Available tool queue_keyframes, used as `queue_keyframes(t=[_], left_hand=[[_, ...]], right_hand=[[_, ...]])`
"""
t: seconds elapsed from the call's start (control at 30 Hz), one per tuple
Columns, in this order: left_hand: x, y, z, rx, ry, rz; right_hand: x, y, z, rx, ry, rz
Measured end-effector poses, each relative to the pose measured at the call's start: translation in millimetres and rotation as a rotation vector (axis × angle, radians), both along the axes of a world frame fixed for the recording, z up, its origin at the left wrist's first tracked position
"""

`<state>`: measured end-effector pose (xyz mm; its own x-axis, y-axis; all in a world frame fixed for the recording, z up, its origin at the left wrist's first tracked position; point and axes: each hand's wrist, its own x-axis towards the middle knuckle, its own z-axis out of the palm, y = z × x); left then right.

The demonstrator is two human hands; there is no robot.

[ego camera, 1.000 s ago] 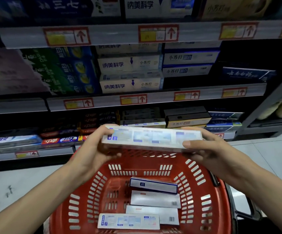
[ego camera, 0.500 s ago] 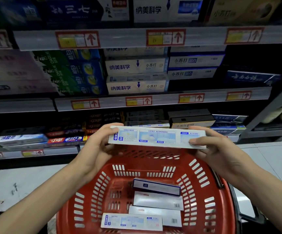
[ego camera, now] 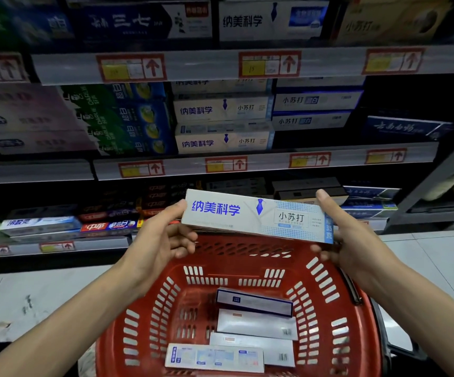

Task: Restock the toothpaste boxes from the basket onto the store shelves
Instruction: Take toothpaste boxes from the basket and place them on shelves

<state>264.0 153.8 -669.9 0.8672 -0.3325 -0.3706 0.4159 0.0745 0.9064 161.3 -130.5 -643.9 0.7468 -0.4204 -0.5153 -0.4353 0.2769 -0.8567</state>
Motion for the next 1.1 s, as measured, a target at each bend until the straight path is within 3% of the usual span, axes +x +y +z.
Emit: queue_keyframes(t=[0.23, 0.47, 0.77, 1.0, 1.1], left_hand=[[4.4, 0.7, 4.9, 0.000, -0.047, 0.082], [23.4, 0.8, 10.7, 0.311, -0.354, 0.156], [66.1, -20.4, 37.7, 0.459, -0.617, 0.225], [108.7, -43.2, 32.6, 0.353, -0.588, 0.499], [118.6, -53.0, 38.7, 0.295, -0.550, 0.555]], right_hand=[[10.4, 1.7, -2.1, 0.059, -0.143, -0.050], [37.3, 5.6, 6.5, -0.066, -0.362, -0.049], [86.4, -6.2, 11.5, -0.177, -0.510, -0.030], [141.4, -20.1, 5.8, -0.268, -0.553, -0.038], [165.8, -29.3, 7.4, -0.398, -0.550, -0.025]])
